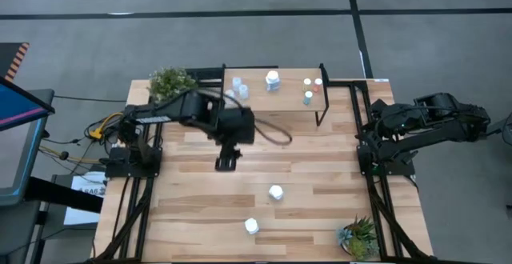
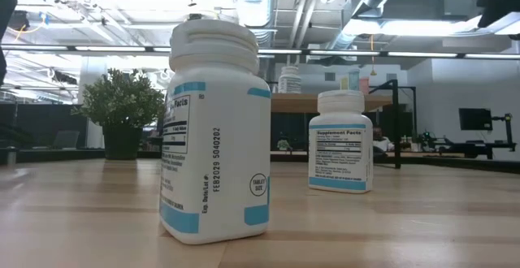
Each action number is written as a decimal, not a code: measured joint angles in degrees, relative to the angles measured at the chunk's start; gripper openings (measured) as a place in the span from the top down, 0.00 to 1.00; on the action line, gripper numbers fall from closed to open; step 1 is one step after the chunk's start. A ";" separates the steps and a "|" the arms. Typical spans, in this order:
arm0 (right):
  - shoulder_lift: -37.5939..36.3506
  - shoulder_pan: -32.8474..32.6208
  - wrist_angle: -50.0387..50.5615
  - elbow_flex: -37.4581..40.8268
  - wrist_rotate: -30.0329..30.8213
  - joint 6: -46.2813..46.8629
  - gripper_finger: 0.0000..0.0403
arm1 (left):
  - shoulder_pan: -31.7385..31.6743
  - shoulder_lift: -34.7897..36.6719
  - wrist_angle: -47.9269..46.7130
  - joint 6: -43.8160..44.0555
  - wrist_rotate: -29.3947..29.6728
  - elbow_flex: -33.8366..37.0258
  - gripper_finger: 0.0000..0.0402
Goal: Pick and place medicine bottles onto shelf by color
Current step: Put the bottom white pill bottle on the shelf
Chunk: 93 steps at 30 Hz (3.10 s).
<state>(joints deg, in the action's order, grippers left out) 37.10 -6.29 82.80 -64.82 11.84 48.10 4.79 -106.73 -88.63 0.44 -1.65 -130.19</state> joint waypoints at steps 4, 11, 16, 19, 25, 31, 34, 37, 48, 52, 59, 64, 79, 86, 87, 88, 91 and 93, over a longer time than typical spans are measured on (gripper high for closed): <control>0.00 0.00 0.52 0.00 0.00 -0.02 0.37 | 4.50 -0.13 1.35 2.54 0.27 3.17 0.54; 0.00 0.00 1.64 0.00 0.00 -0.13 0.37 | 11.51 -0.26 8.55 6.36 0.96 10.32 0.54; 0.00 -0.01 1.64 0.00 -0.12 -0.11 0.37 | 16.44 -0.23 11.47 4.41 1.00 15.20 0.52; -0.02 -0.01 1.64 0.00 -2.32 -0.08 0.37 | 18.91 -0.27 13.39 5.09 0.99 18.66 0.48; 0.00 0.01 1.62 0.00 -4.55 1.90 0.37 | 22.56 -0.27 22.03 3.45 4.50 25.55 0.36; 0.00 -0.01 1.64 0.00 -4.95 3.09 0.37 | 25.48 -0.25 34.59 0.44 6.93 35.48 0.30; 0.00 0.00 1.64 0.00 -5.03 3.49 0.37 | 26.59 -0.27 40.40 1.05 7.00 39.48 0.30; 0.00 -0.01 1.64 0.00 -5.05 4.38 0.37 | 27.19 -0.27 42.95 -0.31 7.56 42.37 0.31; 0.00 0.01 1.62 0.00 -6.03 4.57 0.37 | 25.90 -0.27 55.13 -4.94 6.97 50.53 0.32; 0.00 -0.01 1.62 0.00 -6.05 4.57 0.37 | 25.27 -1.35 57.66 -7.87 6.69 51.46 0.32; -0.04 -0.01 1.86 0.00 -6.05 4.55 0.37 | 24.62 -5.01 61.56 -7.77 5.37 51.24 0.32; -0.04 -0.01 2.21 0.00 -6.05 4.37 0.37 | 24.62 -5.01 63.33 -9.17 4.39 51.21 0.32; -0.04 0.01 2.36 0.00 -6.05 4.39 0.37 | 24.66 -6.32 65.45 -10.59 0.58 51.80 0.32; -0.04 -0.01 2.47 0.00 -6.05 4.11 0.37 | 24.55 -7.55 66.70 -10.48 2.11 51.17 0.32; -0.04 0.00 2.51 0.00 -6.05 4.08 0.37 | 24.55 -7.55 66.68 -10.48 2.53 51.16 0.32; -0.07 -0.01 2.54 0.00 -6.05 3.97 0.37 | 24.55 -7.55 66.46 -10.46 2.53 51.04 0.32; -0.07 0.01 2.54 0.00 -6.05 3.96 0.37 | 24.52 -7.49 66.93 -10.41 2.31 50.80 0.34; -0.05 0.01 2.54 0.00 -6.05 3.96 0.37 | 24.51 -7.61 67.15 -10.17 1.89 50.81 0.36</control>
<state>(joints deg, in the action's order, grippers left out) 37.06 -6.29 85.34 -64.82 5.78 52.05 29.30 -114.34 -21.48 -9.73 0.24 -79.39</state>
